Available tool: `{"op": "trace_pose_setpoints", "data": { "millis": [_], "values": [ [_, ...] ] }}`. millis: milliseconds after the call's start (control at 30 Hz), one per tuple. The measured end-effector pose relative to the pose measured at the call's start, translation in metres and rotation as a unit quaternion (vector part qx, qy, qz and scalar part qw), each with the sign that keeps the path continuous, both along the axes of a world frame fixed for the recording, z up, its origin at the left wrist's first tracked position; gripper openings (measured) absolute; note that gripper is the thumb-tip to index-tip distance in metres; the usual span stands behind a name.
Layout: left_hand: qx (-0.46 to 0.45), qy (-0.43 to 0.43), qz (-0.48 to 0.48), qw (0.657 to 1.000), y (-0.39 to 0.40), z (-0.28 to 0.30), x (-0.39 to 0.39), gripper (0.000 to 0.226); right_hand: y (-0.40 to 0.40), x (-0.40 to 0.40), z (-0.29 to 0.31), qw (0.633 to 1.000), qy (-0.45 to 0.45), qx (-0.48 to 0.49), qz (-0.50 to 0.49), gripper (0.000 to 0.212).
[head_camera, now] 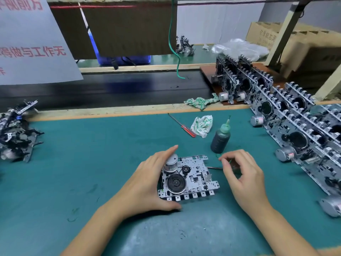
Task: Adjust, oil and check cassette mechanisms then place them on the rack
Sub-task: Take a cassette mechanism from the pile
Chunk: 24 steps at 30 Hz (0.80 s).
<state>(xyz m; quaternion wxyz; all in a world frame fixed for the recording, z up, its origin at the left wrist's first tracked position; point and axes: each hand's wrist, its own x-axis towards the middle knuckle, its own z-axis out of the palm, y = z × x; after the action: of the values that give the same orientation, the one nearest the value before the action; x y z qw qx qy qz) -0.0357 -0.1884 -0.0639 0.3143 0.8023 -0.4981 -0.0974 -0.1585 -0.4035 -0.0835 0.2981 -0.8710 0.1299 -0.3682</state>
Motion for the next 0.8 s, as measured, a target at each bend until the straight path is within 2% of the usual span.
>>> {"op": "trace_pose_setpoints", "data": {
  "millis": [367,433,467,533,567,633,667,733,800],
  "values": [
    [0.008,0.086,-0.019,0.996,-0.005,-0.003,0.008,0.123,0.004,0.001,0.003,1.0,0.023,-0.006,0.01,0.008],
    [-0.03,0.143,0.013,0.989,-0.014,0.005,0.011,0.107,0.004,0.001,0.005,1.0,0.025,0.007,0.015,0.016],
    [-0.082,0.175,0.041,0.98,-0.022,0.008,0.014,0.085,0.005,0.002,0.005,0.999,0.028,0.014,0.019,0.019],
    [-0.209,0.223,0.119,0.945,-0.04,0.011,0.021,0.044,0.007,0.002,0.006,0.999,0.038,0.026,0.027,0.022],
    [-0.257,0.255,0.155,0.919,-0.047,0.01,0.024,0.036,0.008,0.002,0.006,0.998,0.043,0.034,0.03,0.023],
    [-0.316,0.343,0.189,0.864,-0.054,0.004,0.026,0.04,0.009,0.0,0.008,0.996,0.052,0.057,0.038,0.024],
    [-0.325,0.372,0.189,0.849,-0.055,-0.001,0.026,0.042,0.009,-0.001,0.011,0.995,0.056,0.066,0.049,0.023],
    [-0.306,0.371,0.168,0.86,-0.053,-0.011,0.027,0.044,0.007,-0.003,0.018,0.988,0.089,0.075,0.103,0.03],
    [-0.272,0.335,0.131,0.893,-0.053,-0.015,0.027,0.048,0.004,-0.001,0.029,0.965,0.179,0.045,0.188,0.069]
  ]
}}
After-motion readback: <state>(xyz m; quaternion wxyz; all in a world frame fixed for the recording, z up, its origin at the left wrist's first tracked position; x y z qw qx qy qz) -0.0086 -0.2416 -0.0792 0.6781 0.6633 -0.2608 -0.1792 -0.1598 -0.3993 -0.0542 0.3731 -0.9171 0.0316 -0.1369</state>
